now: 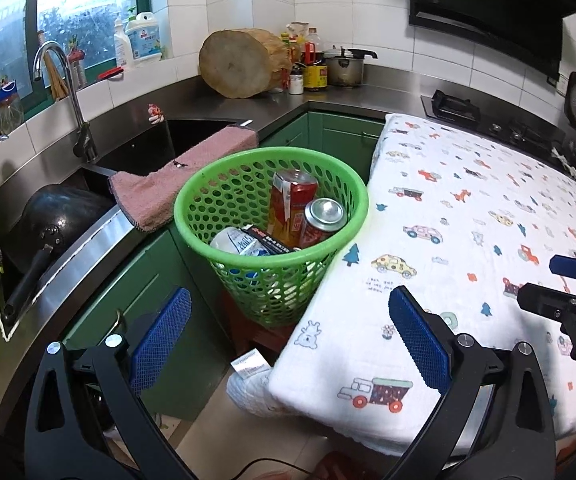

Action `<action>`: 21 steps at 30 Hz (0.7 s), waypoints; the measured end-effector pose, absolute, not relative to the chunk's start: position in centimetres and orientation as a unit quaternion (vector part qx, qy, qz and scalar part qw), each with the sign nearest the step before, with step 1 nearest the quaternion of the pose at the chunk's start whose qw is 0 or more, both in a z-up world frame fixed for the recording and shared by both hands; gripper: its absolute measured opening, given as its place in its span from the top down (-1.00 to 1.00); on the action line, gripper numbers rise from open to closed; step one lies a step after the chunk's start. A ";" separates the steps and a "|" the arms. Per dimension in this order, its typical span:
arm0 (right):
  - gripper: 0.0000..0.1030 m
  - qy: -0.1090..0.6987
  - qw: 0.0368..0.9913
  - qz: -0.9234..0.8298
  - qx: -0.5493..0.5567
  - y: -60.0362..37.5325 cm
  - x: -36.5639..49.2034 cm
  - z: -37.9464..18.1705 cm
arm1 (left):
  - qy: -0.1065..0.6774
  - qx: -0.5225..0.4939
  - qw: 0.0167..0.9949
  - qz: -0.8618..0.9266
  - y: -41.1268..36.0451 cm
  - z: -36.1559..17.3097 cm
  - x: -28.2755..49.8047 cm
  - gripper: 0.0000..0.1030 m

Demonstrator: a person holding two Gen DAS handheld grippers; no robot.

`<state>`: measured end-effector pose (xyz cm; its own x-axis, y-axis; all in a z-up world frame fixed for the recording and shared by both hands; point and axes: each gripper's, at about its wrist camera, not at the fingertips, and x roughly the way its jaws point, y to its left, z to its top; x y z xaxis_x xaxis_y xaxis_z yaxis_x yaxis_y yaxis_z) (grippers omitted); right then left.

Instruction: Collect trash

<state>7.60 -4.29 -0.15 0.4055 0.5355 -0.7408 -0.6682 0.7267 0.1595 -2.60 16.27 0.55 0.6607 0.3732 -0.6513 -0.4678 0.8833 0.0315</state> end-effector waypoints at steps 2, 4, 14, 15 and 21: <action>-0.82 0.409 0.835 0.360 -0.079 -4.4 7.6 -0.1 | 0.342 -0.071 0.908 0.231 16.2 0.5 -2.7 -0.90; -0.82 0.409 0.834 0.361 -0.078 -4.4 7.5 -0.1 | 0.342 -0.073 0.908 0.230 16.2 0.4 -2.9 -0.90; -0.83 0.407 0.834 0.365 -0.076 -4.7 7.3 -0.1 | 0.347 -0.074 0.906 0.231 15.8 0.3 -3.2 -0.90; -0.83 0.407 0.834 0.365 -0.076 -4.7 7.3 0.0 | 0.346 -0.074 0.906 0.231 15.8 0.3 -3.2 -0.90; -0.83 0.407 0.834 0.366 -0.074 -4.7 7.1 0.0 | 0.347 -0.075 0.906 0.232 15.7 0.2 -3.2 -0.90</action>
